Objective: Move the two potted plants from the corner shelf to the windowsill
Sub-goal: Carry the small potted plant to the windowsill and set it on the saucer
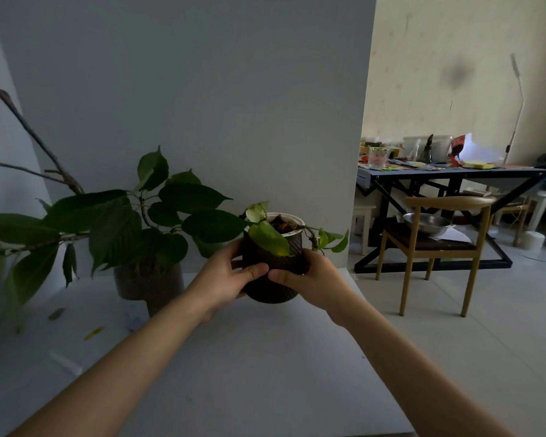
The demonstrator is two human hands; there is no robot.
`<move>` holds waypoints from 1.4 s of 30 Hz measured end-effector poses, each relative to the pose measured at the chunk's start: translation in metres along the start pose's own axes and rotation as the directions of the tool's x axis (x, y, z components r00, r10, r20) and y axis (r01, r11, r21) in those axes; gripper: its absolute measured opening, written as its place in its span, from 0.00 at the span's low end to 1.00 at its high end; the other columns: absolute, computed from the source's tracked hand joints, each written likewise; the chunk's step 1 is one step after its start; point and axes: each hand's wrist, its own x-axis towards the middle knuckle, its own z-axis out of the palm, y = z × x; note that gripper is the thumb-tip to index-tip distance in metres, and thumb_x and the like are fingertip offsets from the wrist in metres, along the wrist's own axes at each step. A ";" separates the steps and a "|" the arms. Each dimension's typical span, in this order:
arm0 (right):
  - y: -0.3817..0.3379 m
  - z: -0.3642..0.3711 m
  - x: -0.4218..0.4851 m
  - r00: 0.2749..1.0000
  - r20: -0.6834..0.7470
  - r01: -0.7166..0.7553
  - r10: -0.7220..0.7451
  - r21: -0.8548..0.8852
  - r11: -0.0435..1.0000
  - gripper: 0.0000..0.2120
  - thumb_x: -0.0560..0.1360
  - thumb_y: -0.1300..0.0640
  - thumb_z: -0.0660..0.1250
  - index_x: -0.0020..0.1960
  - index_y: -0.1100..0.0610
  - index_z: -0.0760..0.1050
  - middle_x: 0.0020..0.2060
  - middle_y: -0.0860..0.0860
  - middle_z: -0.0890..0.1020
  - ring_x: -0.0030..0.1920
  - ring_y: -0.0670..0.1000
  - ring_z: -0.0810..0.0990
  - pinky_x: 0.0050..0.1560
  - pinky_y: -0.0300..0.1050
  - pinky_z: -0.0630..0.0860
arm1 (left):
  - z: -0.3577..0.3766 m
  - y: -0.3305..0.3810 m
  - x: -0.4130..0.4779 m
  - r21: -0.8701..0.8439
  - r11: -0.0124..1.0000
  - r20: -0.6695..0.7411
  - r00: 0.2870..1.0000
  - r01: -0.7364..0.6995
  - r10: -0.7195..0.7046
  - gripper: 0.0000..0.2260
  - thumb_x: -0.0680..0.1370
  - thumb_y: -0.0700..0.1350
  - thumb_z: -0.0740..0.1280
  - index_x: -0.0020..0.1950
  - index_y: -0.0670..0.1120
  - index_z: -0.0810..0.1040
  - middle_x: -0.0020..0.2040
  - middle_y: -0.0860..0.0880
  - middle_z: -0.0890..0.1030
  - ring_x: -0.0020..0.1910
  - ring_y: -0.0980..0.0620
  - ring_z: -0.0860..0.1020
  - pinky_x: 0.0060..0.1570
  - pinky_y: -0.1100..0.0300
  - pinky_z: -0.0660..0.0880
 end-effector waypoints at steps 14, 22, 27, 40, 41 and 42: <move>-0.151 -0.081 0.034 0.998 -0.035 0.051 -0.052 -0.022 0.998 0.33 0.68 0.42 0.78 0.69 0.52 0.75 0.61 0.48 0.83 0.61 0.50 0.80 0.58 0.46 0.79 | -0.034 0.170 0.038 -0.073 0.997 -0.011 1.000 0.025 -0.026 0.20 0.76 0.43 0.73 0.65 0.58 0.73 0.69 0.48 0.78 0.69 0.43 0.75 0.63 0.39 0.77; -0.278 -0.123 0.058 0.997 -0.009 0.074 -0.075 -0.058 0.996 0.33 0.68 0.39 0.77 0.67 0.52 0.76 0.60 0.48 0.83 0.59 0.51 0.81 0.59 0.49 0.80 | -0.080 0.298 0.056 -0.057 0.998 -0.053 0.998 0.020 -0.023 0.27 0.76 0.42 0.73 0.74 0.48 0.71 0.69 0.47 0.78 0.67 0.43 0.77 0.56 0.45 0.81; -0.352 -0.151 0.066 0.995 -0.009 0.104 -0.104 -0.051 0.993 0.33 0.67 0.38 0.77 0.67 0.51 0.76 0.60 0.48 0.84 0.59 0.51 0.82 0.60 0.51 0.81 | -0.104 0.378 0.064 -0.041 0.999 -0.068 0.998 -0.016 0.013 0.25 0.76 0.42 0.74 0.72 0.48 0.73 0.67 0.48 0.79 0.66 0.44 0.79 0.53 0.48 0.83; -0.492 -0.241 0.077 0.987 -0.060 0.142 -0.148 -0.092 0.985 0.33 0.68 0.38 0.77 0.66 0.54 0.76 0.58 0.50 0.84 0.57 0.51 0.83 0.50 0.42 0.80 | -0.120 0.545 0.086 0.015 0.996 -0.058 0.994 -0.090 0.090 0.24 0.76 0.44 0.74 0.71 0.49 0.75 0.62 0.50 0.83 0.60 0.49 0.83 0.48 0.53 0.84; -0.498 -0.249 0.078 0.987 -0.063 0.144 -0.150 -0.103 0.984 0.32 0.68 0.38 0.76 0.65 0.55 0.76 0.57 0.50 0.84 0.56 0.51 0.83 0.46 0.39 0.79 | -0.118 0.554 0.091 0.015 0.995 -0.051 0.994 -0.097 0.097 0.24 0.76 0.44 0.74 0.71 0.49 0.75 0.62 0.50 0.83 0.59 0.50 0.83 0.47 0.54 0.84; -0.505 -0.257 0.078 0.986 -0.069 0.144 -0.153 -0.121 0.982 0.32 0.68 0.38 0.76 0.65 0.55 0.76 0.56 0.50 0.84 0.56 0.51 0.83 0.43 0.37 0.77 | -0.117 0.562 0.095 0.013 0.994 -0.040 0.994 -0.105 0.106 0.24 0.76 0.45 0.74 0.71 0.49 0.75 0.62 0.50 0.83 0.59 0.50 0.83 0.46 0.55 0.84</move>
